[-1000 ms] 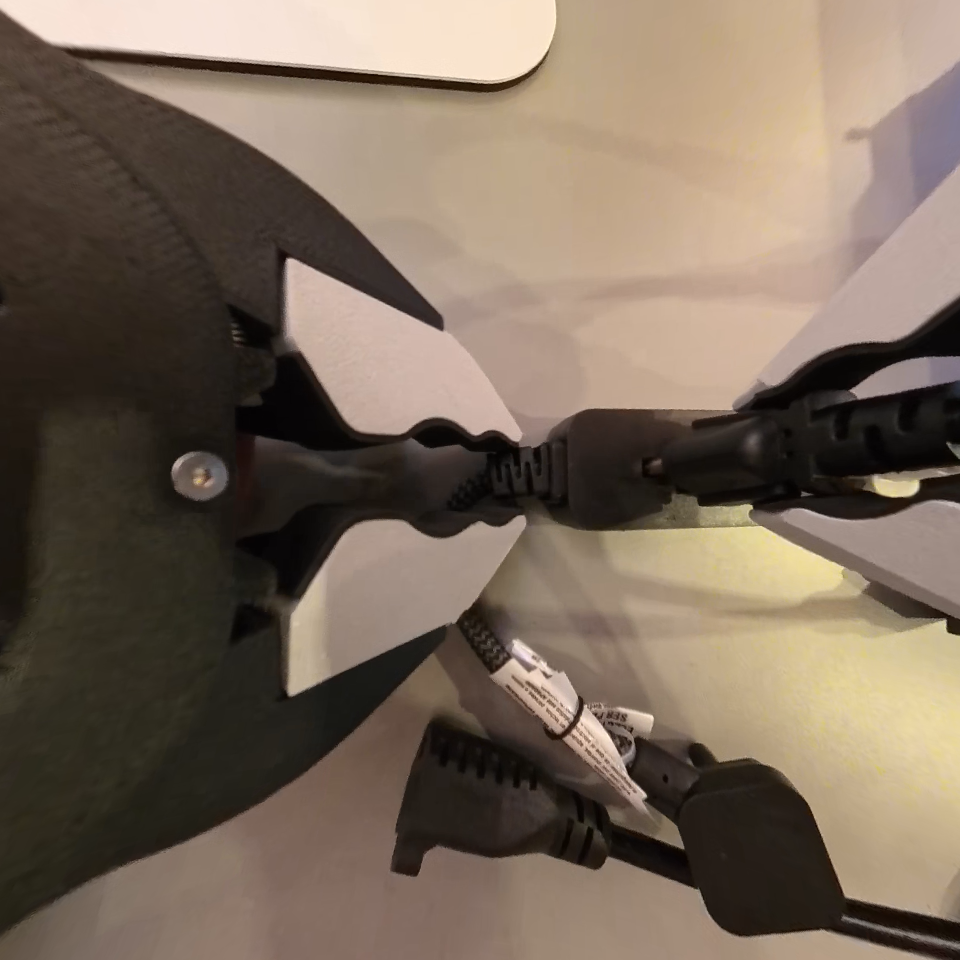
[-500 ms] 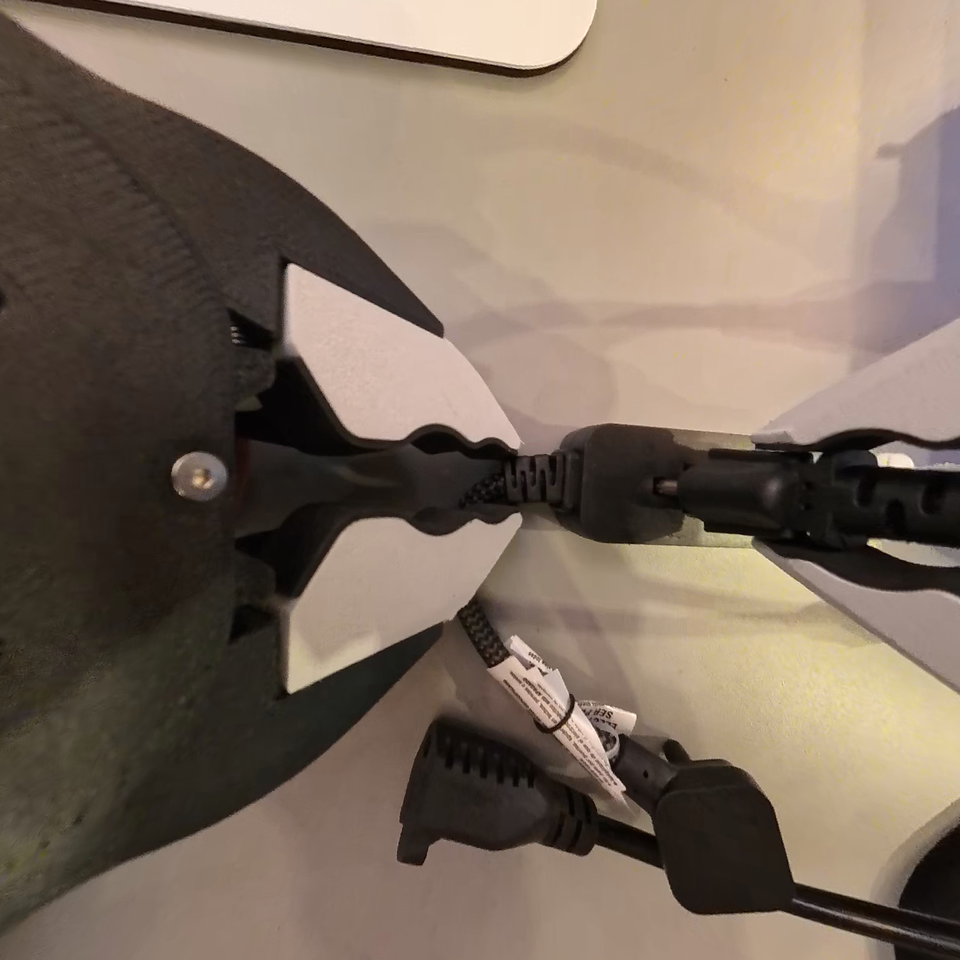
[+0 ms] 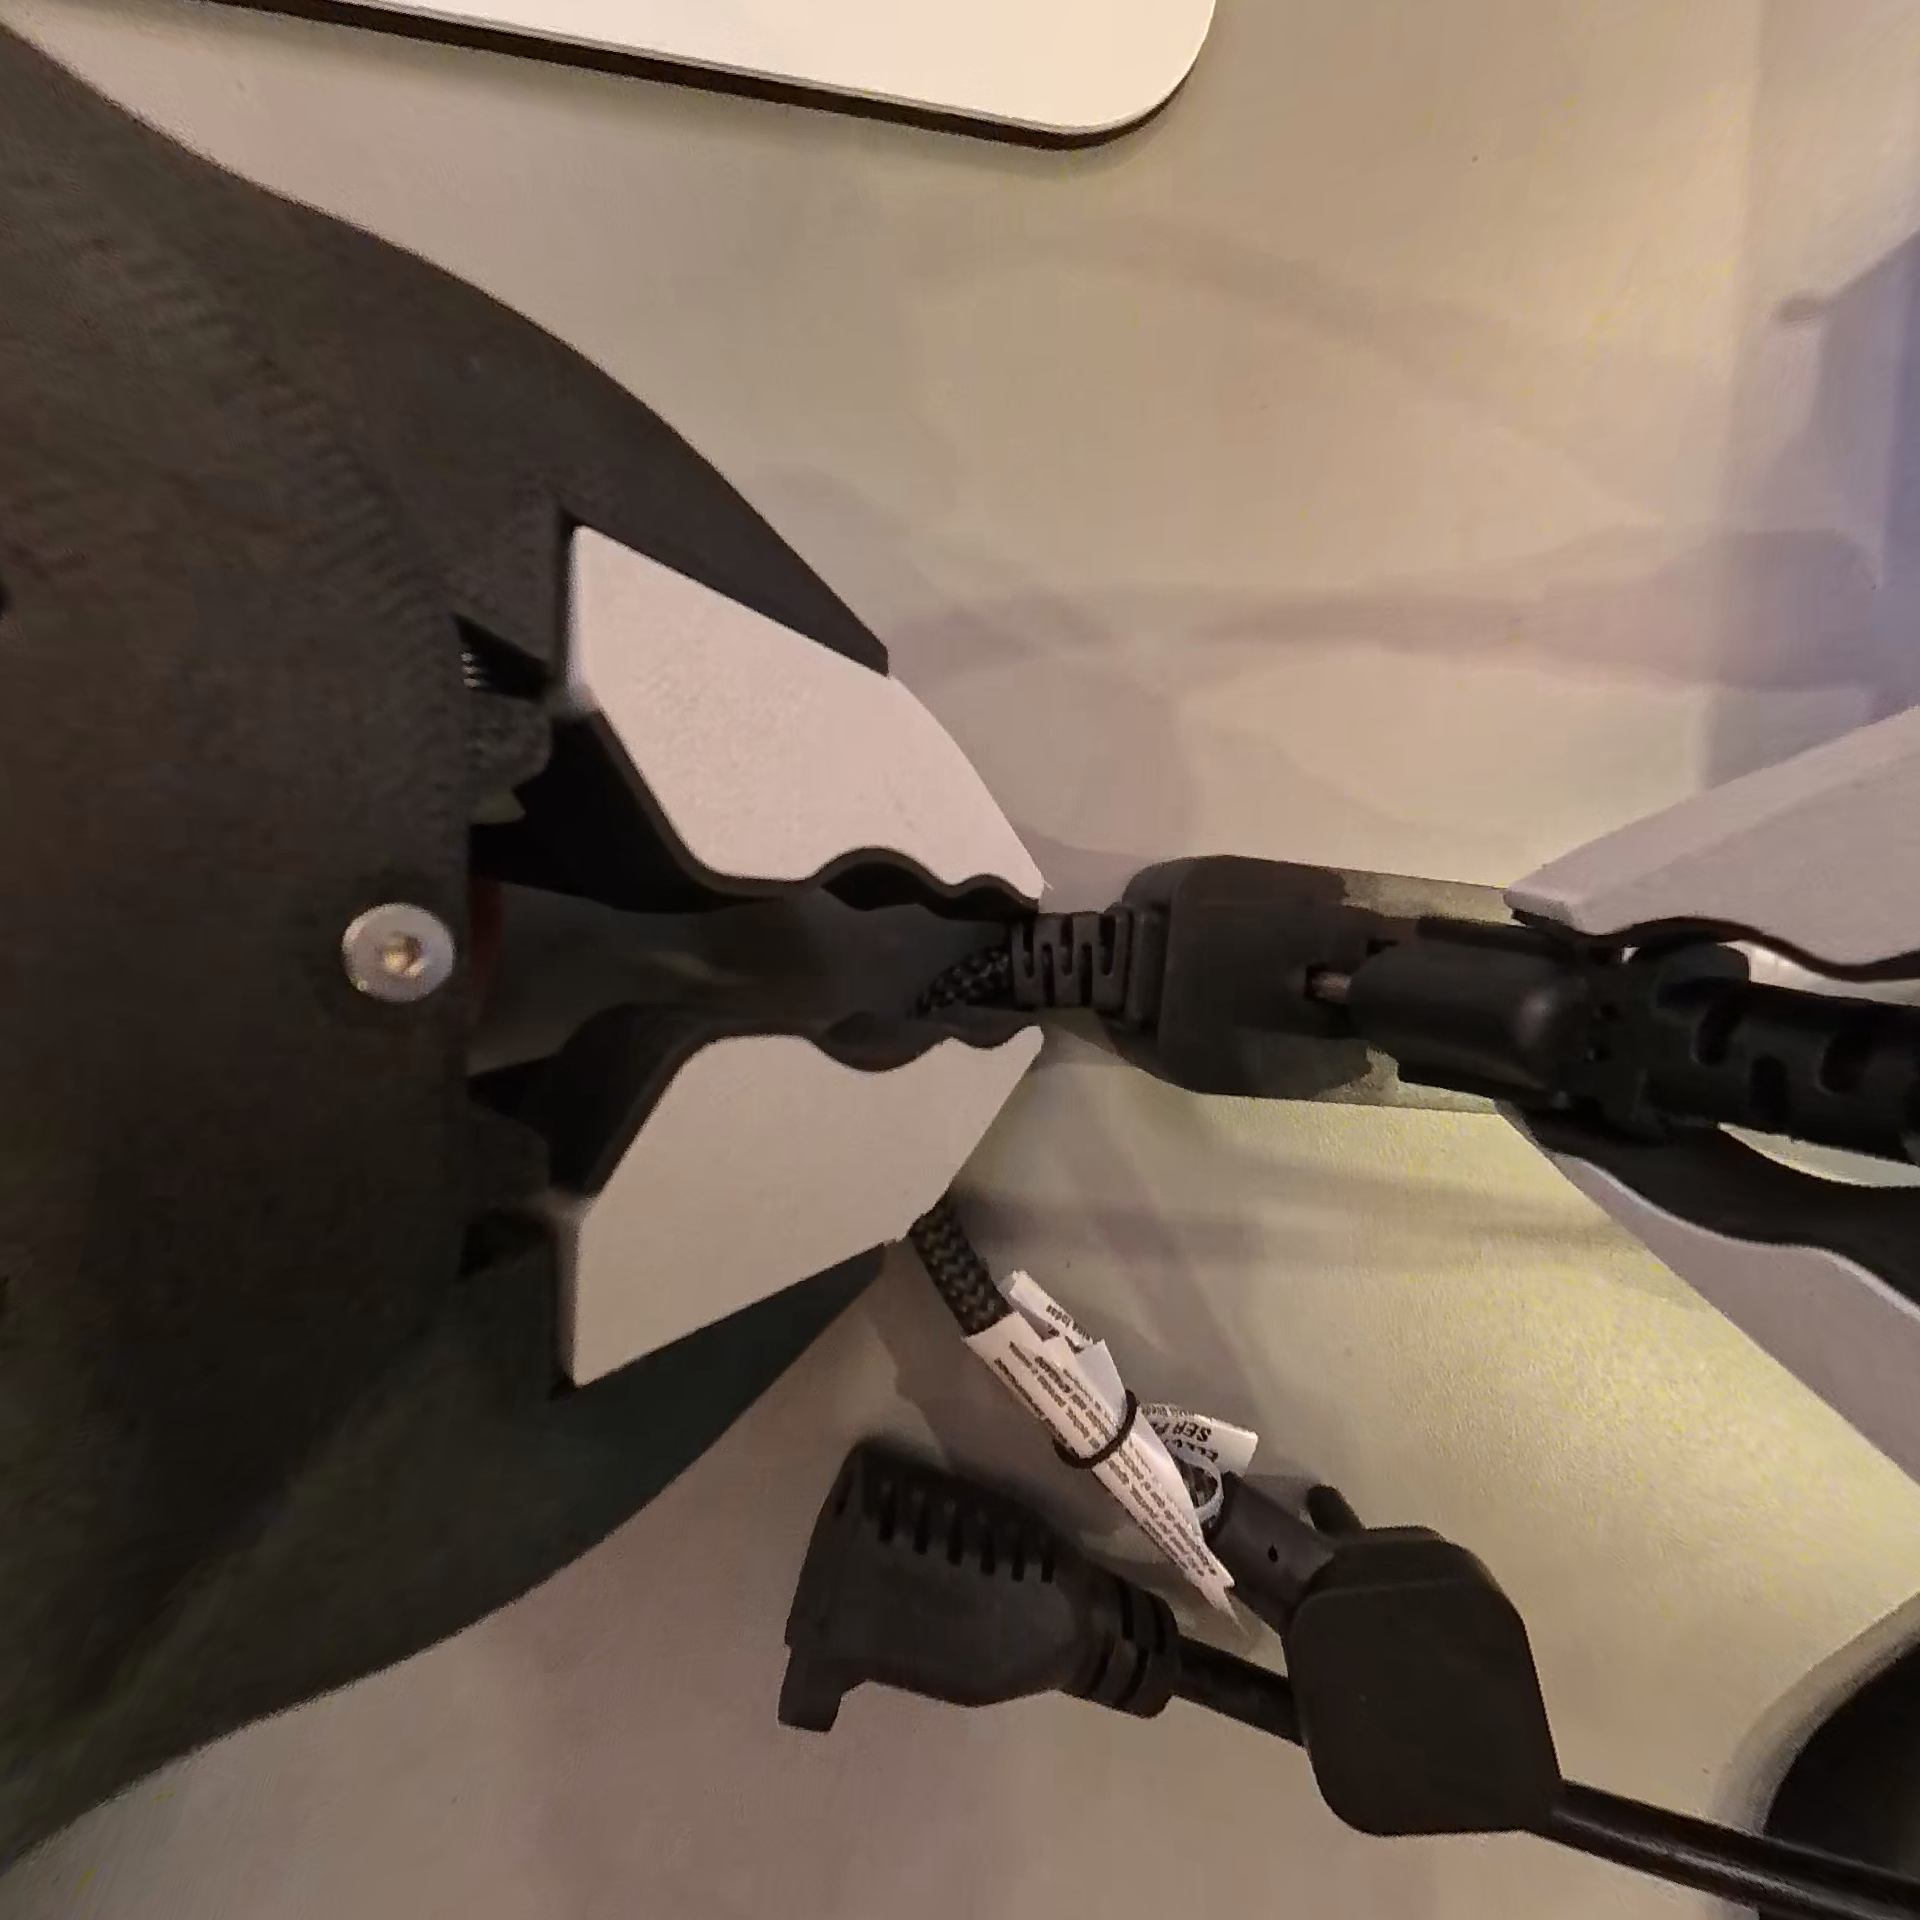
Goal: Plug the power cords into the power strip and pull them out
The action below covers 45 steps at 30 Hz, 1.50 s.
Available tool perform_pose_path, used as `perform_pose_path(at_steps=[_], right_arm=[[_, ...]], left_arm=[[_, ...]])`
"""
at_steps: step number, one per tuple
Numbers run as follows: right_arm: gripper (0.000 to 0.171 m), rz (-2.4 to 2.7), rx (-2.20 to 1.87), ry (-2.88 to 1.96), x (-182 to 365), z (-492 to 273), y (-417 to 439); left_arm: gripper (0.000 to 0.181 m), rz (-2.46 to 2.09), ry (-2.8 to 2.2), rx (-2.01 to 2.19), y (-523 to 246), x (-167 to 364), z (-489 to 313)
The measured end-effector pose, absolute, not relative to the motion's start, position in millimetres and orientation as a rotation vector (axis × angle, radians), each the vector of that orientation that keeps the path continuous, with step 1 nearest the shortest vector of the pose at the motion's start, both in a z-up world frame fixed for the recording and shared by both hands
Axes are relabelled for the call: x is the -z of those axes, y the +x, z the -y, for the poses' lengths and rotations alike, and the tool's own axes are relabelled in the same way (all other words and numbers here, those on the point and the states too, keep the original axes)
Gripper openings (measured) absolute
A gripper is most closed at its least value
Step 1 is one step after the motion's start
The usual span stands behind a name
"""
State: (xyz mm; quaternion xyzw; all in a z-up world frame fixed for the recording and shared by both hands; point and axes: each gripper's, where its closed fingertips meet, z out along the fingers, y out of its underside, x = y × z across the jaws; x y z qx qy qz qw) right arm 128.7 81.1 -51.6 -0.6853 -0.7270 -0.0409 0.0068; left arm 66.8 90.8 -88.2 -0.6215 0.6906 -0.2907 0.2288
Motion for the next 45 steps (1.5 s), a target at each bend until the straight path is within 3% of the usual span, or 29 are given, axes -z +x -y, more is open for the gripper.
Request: perform_pose_path(at_steps=[45], right_arm=[[0.022,2.404,0.226,-2.155,64,-82,127]], left_arm=[[0.016,-1.862,-1.79,0.866,67,87,-90]])
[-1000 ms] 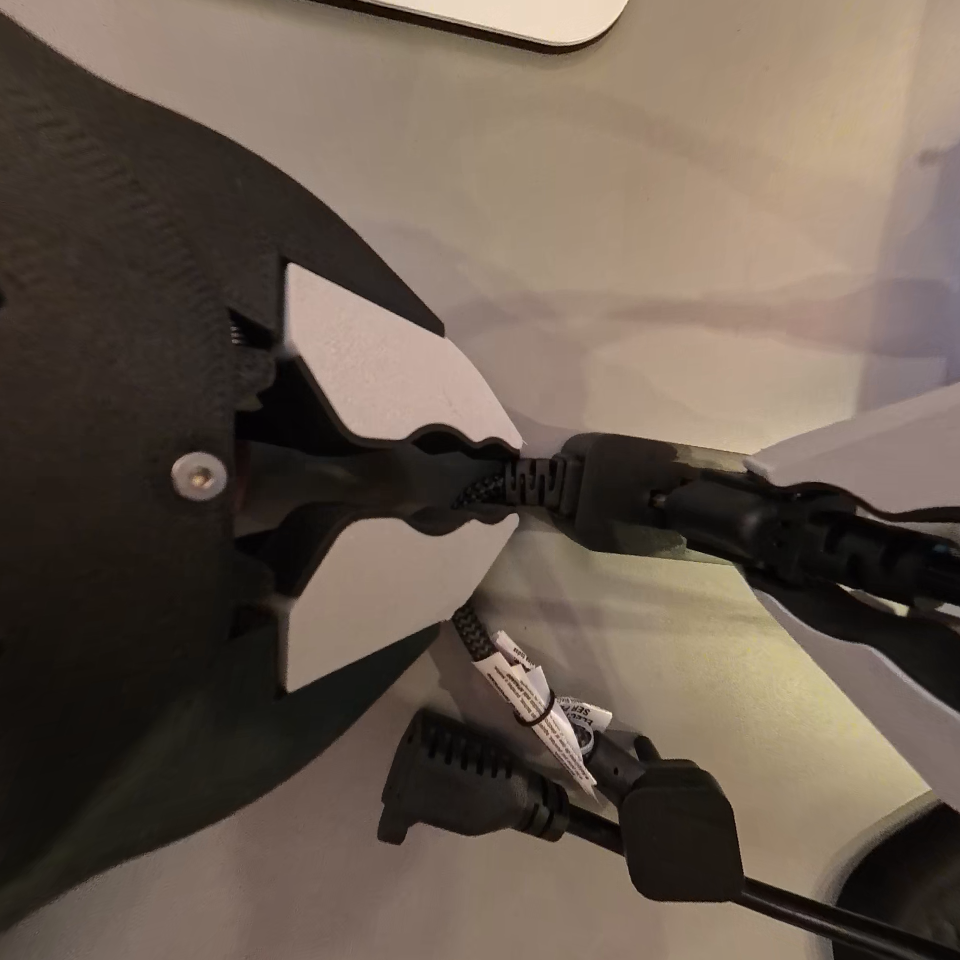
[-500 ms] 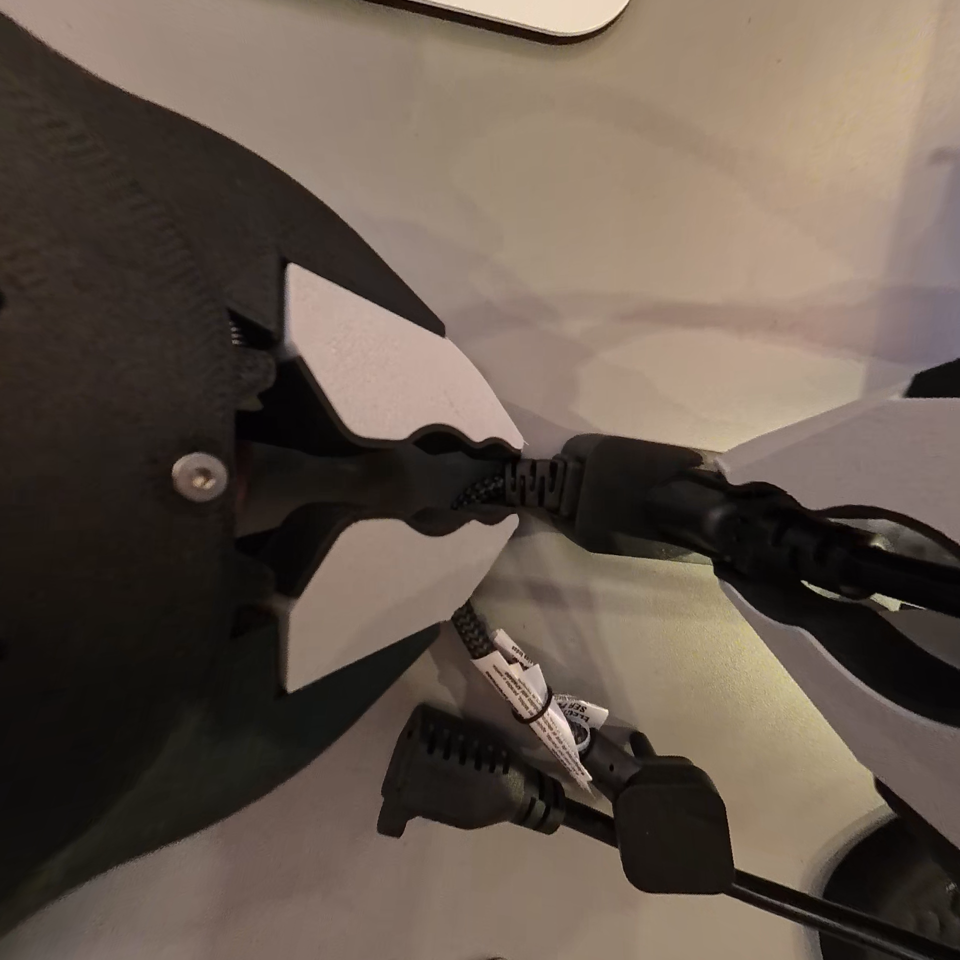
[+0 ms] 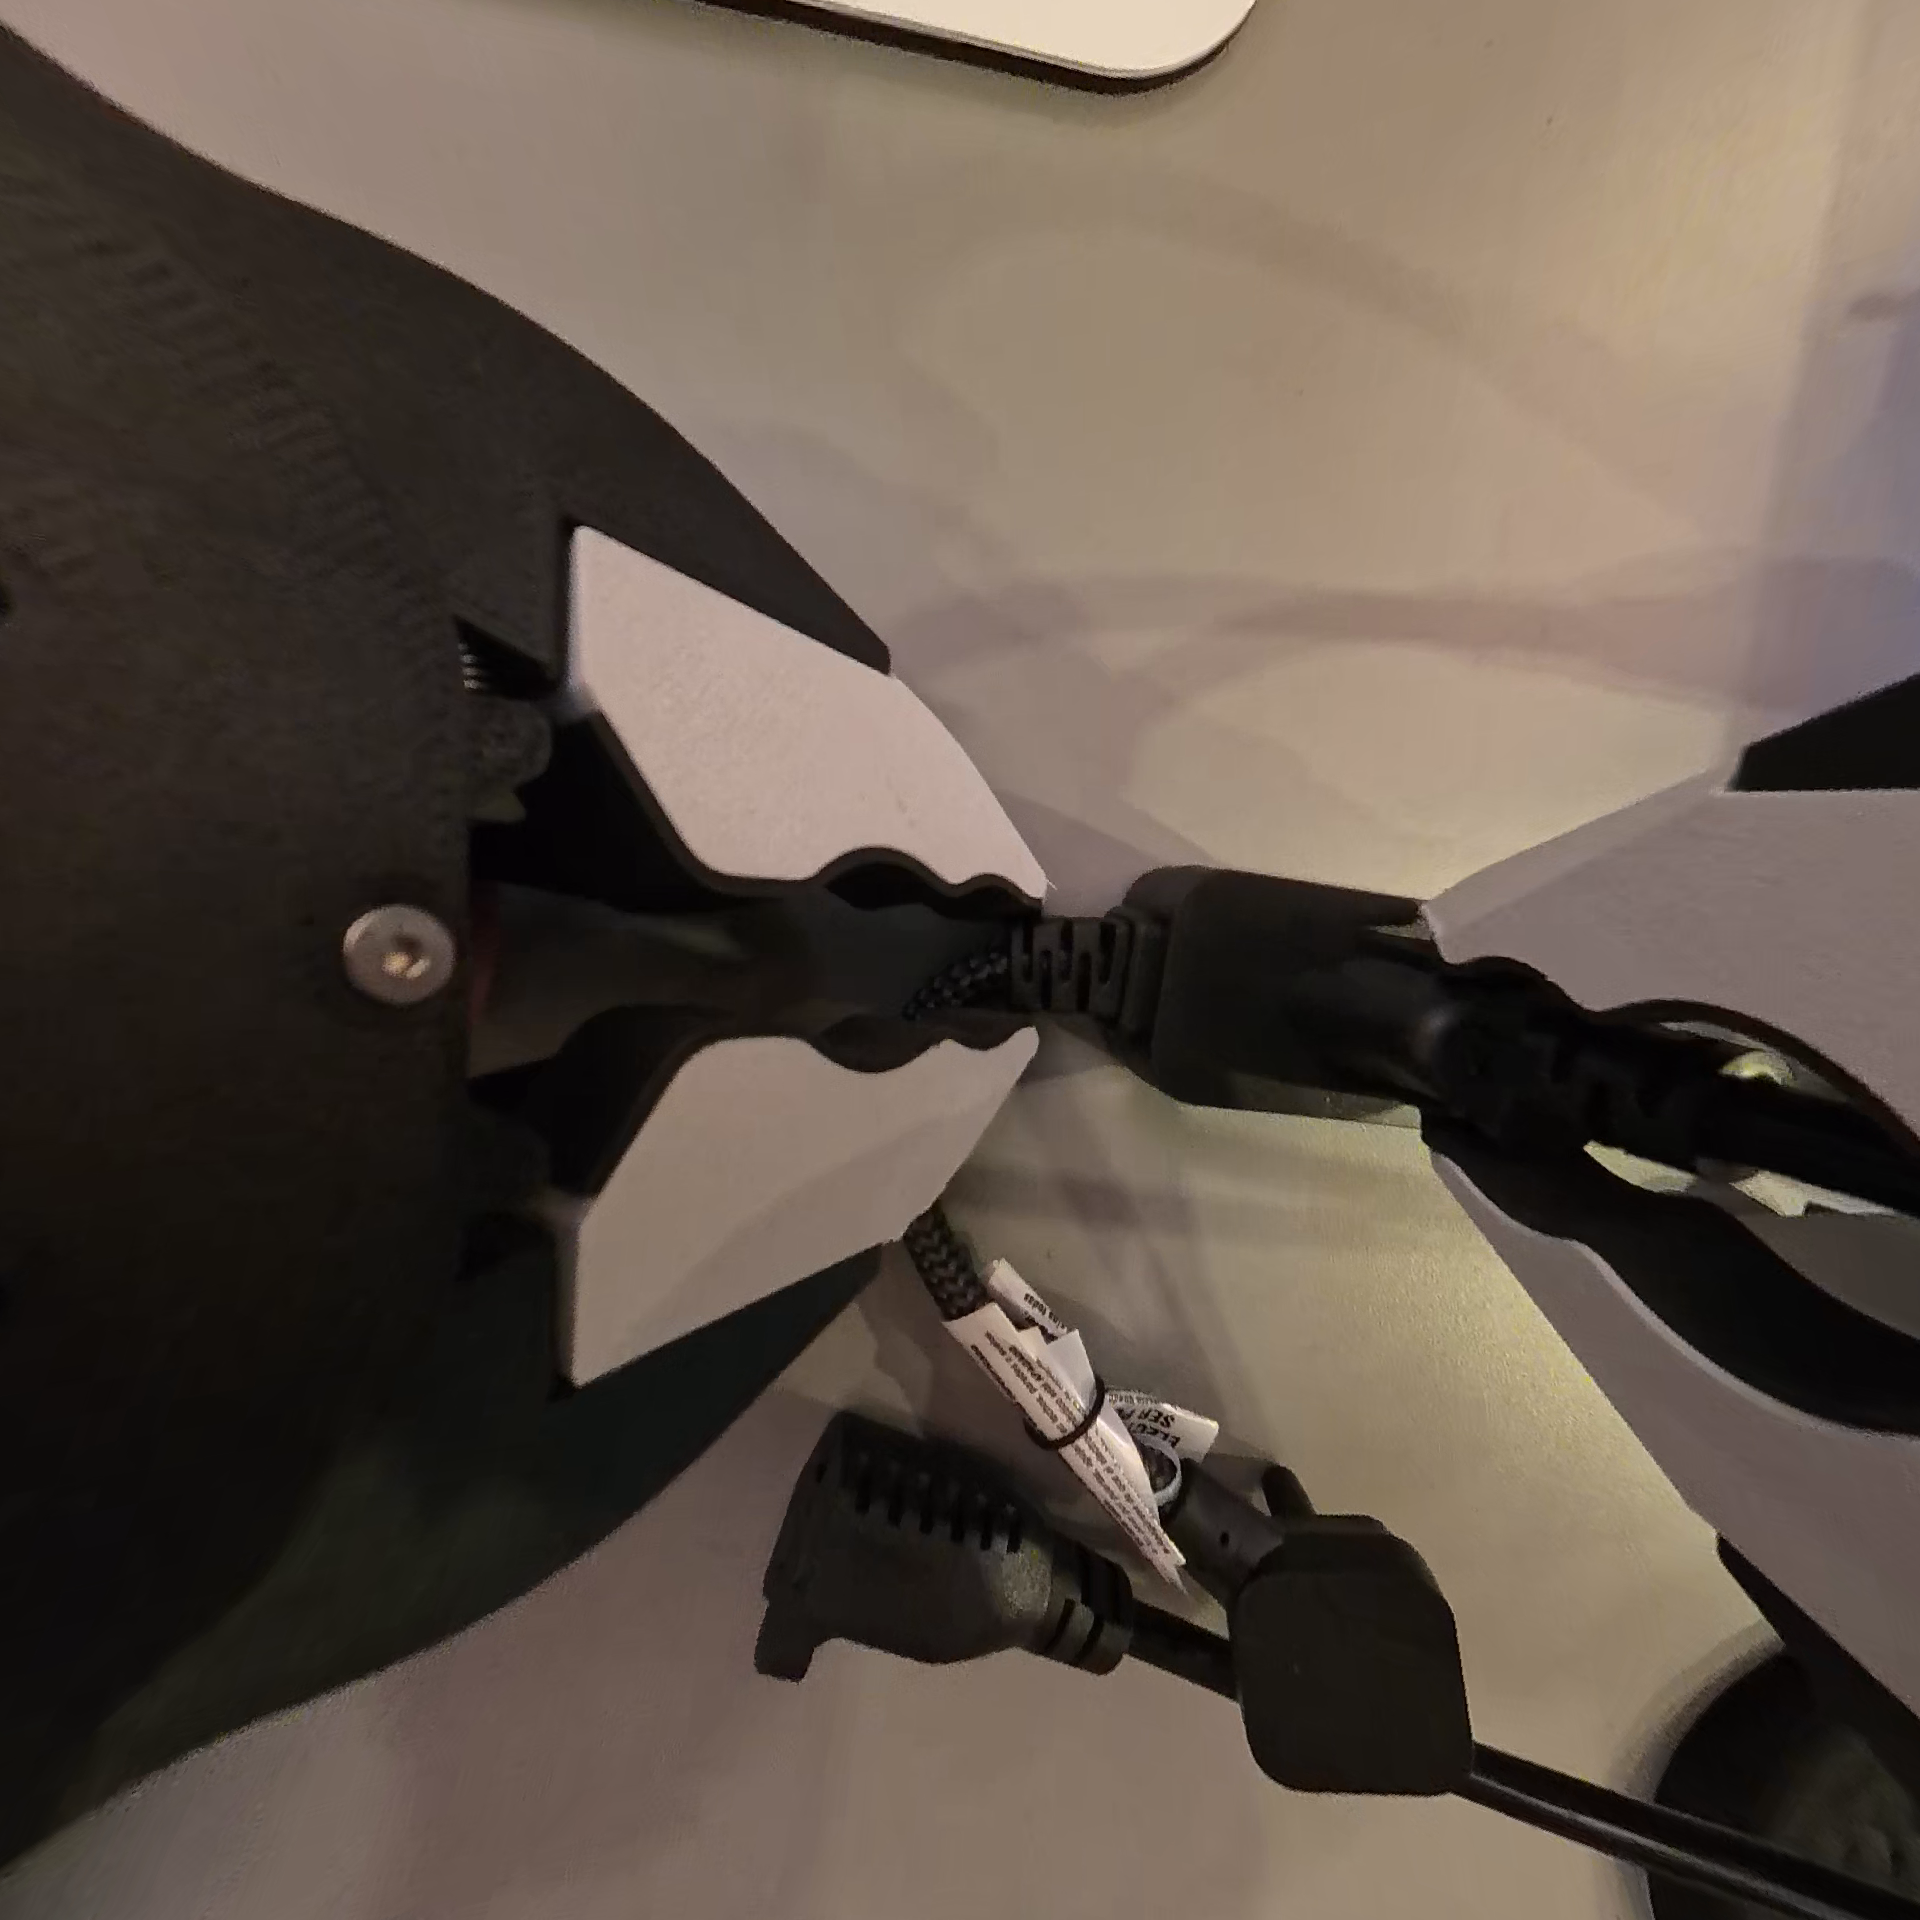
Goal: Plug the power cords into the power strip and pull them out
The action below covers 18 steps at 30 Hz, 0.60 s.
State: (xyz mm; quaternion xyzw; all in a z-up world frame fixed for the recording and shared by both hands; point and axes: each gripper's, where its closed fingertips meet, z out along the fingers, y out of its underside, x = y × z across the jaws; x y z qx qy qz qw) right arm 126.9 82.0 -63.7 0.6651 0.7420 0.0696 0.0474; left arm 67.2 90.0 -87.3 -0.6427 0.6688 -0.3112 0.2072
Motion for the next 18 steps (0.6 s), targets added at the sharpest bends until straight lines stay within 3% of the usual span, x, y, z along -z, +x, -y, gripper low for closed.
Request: perform_pose_path(at_steps=[18], right_arm=[[0.023,-2.246,-0.193,2.113,55.1,-80.9,127.9]], left_arm=[[0.016,-1.863,-1.779,0.847,68.9,87.6,-90.6]])
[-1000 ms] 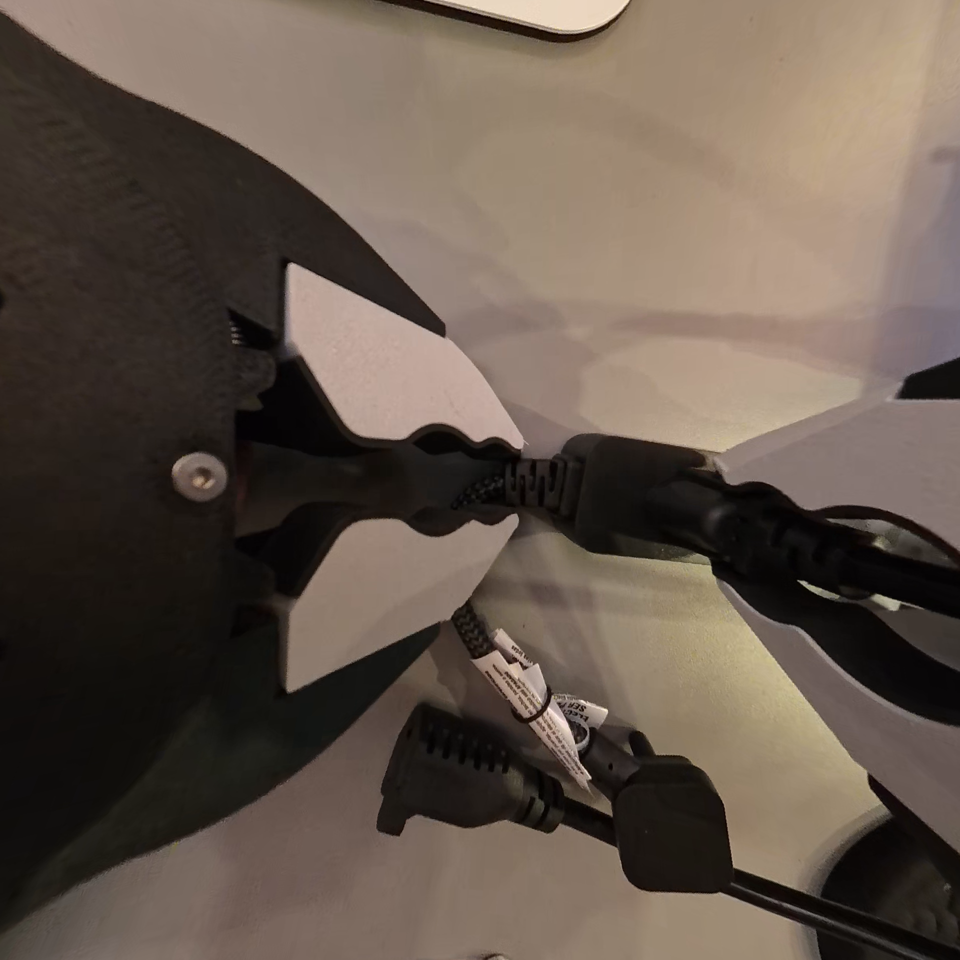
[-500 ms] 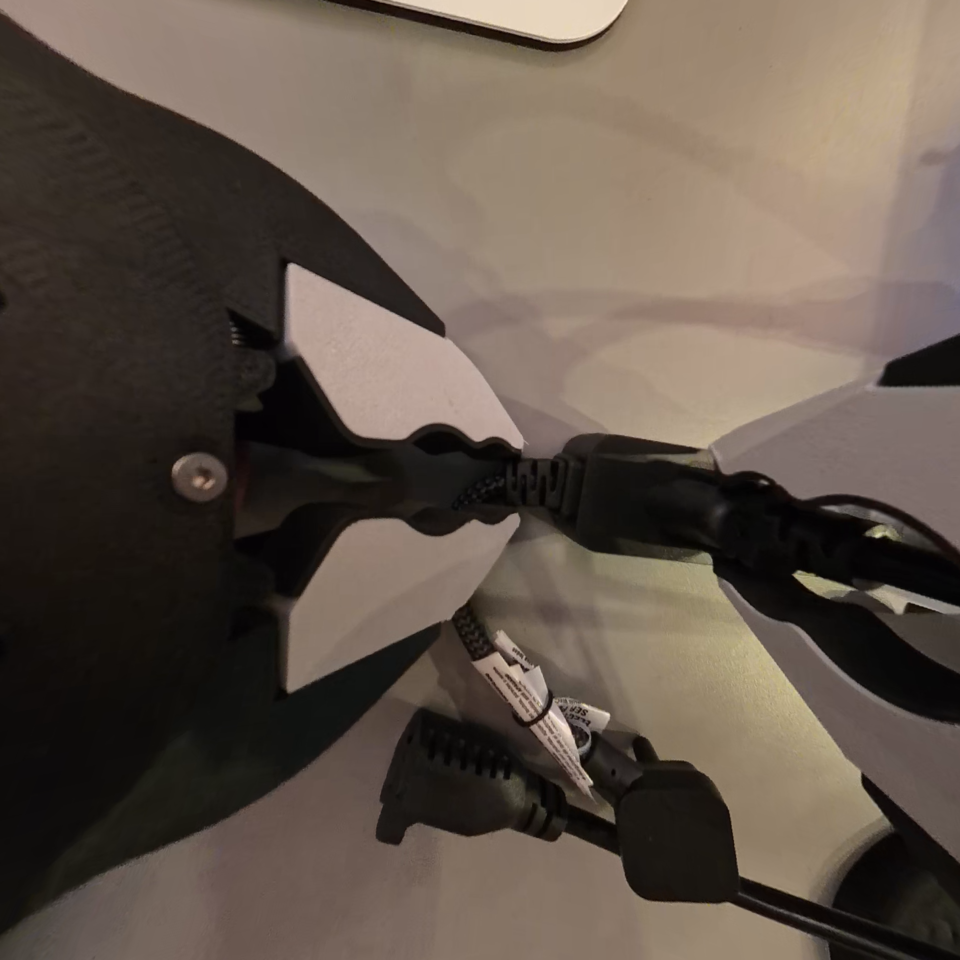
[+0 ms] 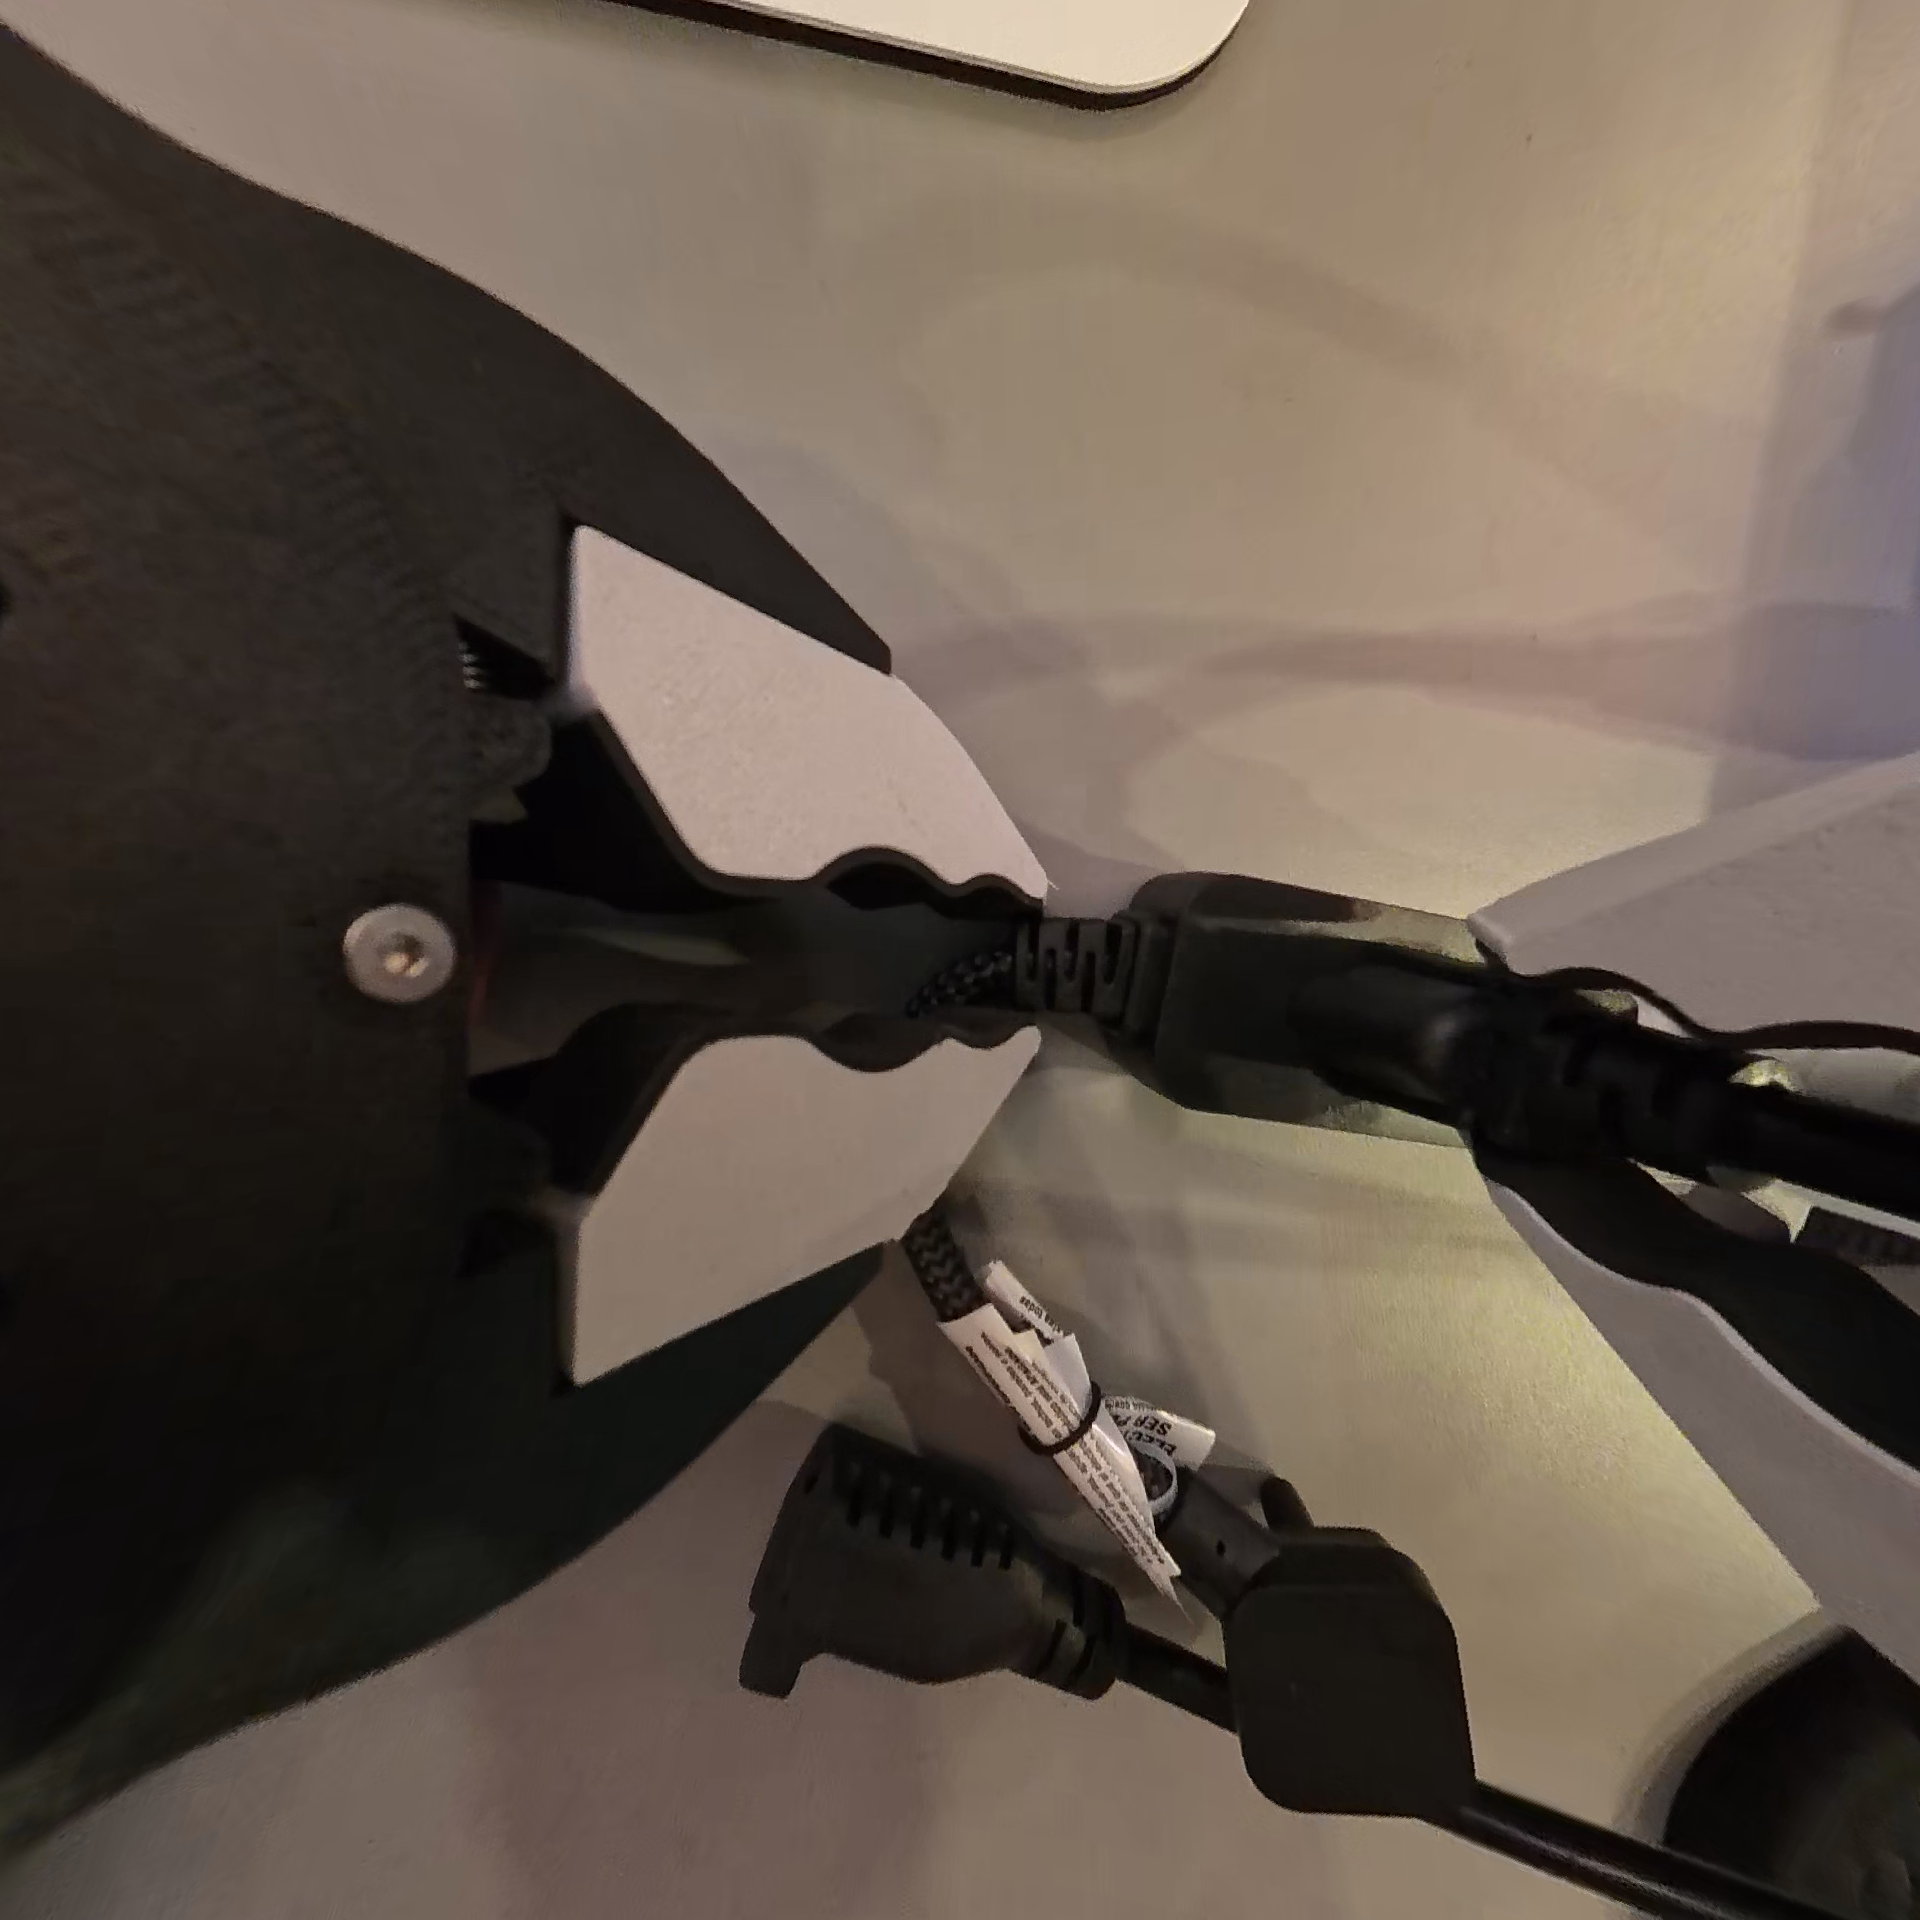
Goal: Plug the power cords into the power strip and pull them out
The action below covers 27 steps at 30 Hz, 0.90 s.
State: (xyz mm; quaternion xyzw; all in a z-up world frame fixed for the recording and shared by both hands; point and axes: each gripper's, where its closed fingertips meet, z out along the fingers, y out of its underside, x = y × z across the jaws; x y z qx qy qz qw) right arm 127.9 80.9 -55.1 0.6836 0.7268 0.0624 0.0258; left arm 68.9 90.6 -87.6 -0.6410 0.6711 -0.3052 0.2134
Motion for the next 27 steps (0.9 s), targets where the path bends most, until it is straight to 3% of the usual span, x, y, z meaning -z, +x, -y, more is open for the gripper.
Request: perform_pose_path(at_steps=[15,17,23,27], right_arm=[[0.022,-2.248,-0.246,2.034,57,-82,129],[0.034,-2.296,-0.355,2.035,54,-89,128],[0.046,-2.429,-0.482,2.192,-17,-100,117],[0.043,-2.456,-0.468,2.483,-81,-92,121]], left_arm=[[0.016,-1.864,-1.78,0.847,69,88,-91],[0.016,-1.862,-1.779,0.845,69,88,-91],[0.016,-1.864,-1.778,0.848,69,87,-90],[0.016,-1.87,-1.769,0.845,69,87,-90]])
